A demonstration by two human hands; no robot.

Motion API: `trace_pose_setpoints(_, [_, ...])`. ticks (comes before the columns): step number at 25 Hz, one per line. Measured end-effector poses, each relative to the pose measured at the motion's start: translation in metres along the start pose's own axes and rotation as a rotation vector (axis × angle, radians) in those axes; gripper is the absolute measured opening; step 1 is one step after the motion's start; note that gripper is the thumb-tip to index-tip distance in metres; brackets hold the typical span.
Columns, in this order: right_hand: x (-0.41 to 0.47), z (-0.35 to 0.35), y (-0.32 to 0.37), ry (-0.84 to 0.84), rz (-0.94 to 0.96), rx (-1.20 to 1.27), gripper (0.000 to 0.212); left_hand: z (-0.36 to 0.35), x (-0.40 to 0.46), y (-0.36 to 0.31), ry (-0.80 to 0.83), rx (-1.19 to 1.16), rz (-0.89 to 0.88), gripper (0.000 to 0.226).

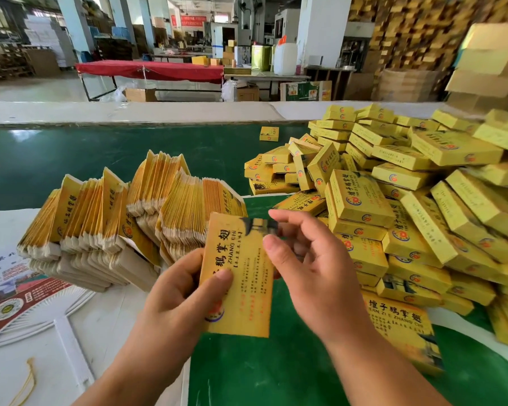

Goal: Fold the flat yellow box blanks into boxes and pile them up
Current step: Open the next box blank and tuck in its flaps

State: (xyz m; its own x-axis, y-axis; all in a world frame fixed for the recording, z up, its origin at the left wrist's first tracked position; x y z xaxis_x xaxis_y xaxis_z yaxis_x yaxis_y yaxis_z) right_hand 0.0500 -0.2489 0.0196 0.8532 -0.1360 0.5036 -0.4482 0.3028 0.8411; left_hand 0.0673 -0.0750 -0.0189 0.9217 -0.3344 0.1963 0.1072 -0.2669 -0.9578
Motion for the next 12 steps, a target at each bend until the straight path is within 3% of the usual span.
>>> trace_pose_setpoints(2, [-0.006,-0.005,0.013,-0.007,0.24,-0.272,0.05,0.01,0.004,0.001,-0.069,-0.137,-0.005,0.032])
trace_pose_setpoints(5, [-0.018,-0.02,0.025,0.222,0.473,-0.648,0.066,0.021,0.006,0.007,-0.109,-0.208,0.079,0.016])
trace_pose_setpoints(7, [-0.021,-0.03,0.026,0.305,0.518,-0.856,0.064,0.027,0.009,0.006,-0.187,-0.319,0.228,0.022])
trace_pose_setpoints(9, [-0.021,-0.033,0.033,0.223,0.581,-0.904,0.05,0.026,0.006,0.009,-0.138,-0.393,0.266,0.008])
trace_pose_setpoints(12, [-0.017,-0.018,0.049,0.084,0.706,-0.821,0.035,0.002,0.011,0.004,0.146,-0.609,0.389,0.064])
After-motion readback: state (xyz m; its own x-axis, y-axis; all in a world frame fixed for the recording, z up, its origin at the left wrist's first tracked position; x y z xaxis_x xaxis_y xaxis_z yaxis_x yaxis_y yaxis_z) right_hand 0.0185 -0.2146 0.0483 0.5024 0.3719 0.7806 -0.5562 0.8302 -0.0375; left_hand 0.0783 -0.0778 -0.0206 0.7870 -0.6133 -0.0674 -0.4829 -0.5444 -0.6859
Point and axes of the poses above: each hand's wrist, its own x-axis towards the middle knuckle, its own z-axis out of the back of the hand, y = z × x, the point moved 4 cm from there along x, towards the middle knuckle, and after that the axes turned 1 degree about -x, right-handed, at the moved point
